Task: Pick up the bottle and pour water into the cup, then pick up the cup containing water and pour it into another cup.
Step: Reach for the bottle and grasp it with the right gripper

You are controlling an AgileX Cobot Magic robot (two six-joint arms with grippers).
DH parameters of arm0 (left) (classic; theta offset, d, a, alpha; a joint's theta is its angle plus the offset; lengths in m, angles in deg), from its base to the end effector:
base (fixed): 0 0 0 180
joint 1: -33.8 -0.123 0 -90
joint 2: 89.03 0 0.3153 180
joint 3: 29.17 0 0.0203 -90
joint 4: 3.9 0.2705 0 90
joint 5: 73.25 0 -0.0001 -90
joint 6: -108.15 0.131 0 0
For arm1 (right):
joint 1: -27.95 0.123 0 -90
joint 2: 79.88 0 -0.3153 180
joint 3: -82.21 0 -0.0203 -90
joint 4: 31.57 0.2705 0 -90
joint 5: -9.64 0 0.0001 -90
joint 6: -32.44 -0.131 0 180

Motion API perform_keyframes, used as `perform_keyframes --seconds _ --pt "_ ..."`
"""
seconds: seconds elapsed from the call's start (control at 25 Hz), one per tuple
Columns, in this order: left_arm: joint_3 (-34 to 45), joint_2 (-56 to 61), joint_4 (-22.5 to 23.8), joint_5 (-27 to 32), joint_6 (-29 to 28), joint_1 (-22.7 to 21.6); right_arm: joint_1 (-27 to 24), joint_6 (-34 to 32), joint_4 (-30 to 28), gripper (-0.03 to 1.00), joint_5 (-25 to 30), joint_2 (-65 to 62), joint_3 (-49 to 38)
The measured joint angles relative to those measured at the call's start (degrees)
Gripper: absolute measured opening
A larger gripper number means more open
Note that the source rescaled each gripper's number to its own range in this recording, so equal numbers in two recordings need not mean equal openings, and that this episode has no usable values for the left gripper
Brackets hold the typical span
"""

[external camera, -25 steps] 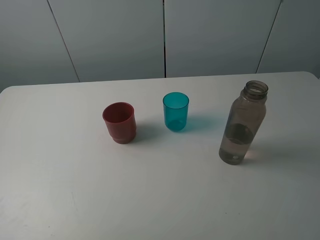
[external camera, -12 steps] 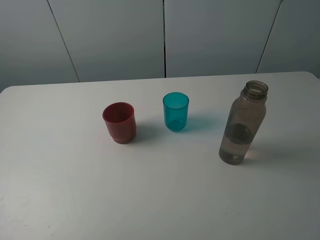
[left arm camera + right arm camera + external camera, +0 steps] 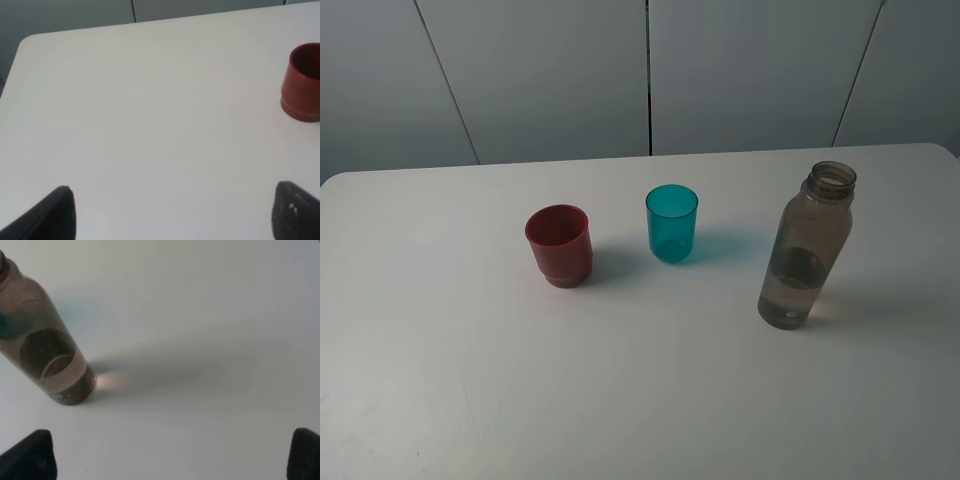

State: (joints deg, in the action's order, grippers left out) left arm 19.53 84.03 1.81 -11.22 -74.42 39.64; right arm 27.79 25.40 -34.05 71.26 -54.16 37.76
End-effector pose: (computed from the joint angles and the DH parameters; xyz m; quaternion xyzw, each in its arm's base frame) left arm 0.0156 0.0100 0.2701 0.0216 0.8543 0.0117 0.5191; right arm 0.0611 -0.0052 0.2834 0.0557 0.9109 0.0030 0.4089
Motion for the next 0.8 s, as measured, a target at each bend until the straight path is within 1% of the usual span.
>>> perform_keyframes --seconds 0.12,0.2,0.28,0.36,0.48,0.52,0.6,0.64,0.72,0.76,0.8 --pt "0.0 0.0 0.0 0.0 0.0 0.0 0.0 -0.53 0.1 1.0 -9.31 6.95 2.01" --pt "0.0 0.0 0.0 0.0 0.0 0.0 0.0 -1.13 1.3 1.0 -14.41 10.14 2.22" --pt "0.0 0.0 0.0 0.0 0.0 0.0 0.0 -1.28 4.75 1.0 -18.1 11.59 1.99" --pt "0.0 0.0 0.0 0.0 0.0 0.0 0.0 0.07 10.21 1.0 -21.77 12.04 0.99" --pt "0.0 0.0 0.0 0.0 0.0 0.0 0.0 7.88 19.52 1.0 -25.42 12.04 -0.88" --pt "0.0 0.0 0.0 0.0 0.0 0.0 0.0 11.79 22.96 1.0 -26.0 12.04 -1.81" --pt "0.0 0.0 0.0 0.0 0.0 0.0 0.32 18.35 27.76 1.0 -27.89 12.04 -4.22" --pt "0.0 0.0 0.0 0.0 0.0 0.0 1.16 19.85 28.73 1.0 -28.91 11.93 -5.75" --pt "0.0 0.0 0.0 0.0 0.0 0.0 3.7 20.66 28.55 1.0 -30.77 11.22 -8.72" --pt "0.0 0.0 0.0 0.0 0.0 0.0 5.48 19.91 27.29 1.0 -31.65 10.63 -10.12" --pt "0.0 0.0 0.0 0.0 0.0 0.0 7.12 17.84 25.34 1.0 -32.49 9.95 -11.41"
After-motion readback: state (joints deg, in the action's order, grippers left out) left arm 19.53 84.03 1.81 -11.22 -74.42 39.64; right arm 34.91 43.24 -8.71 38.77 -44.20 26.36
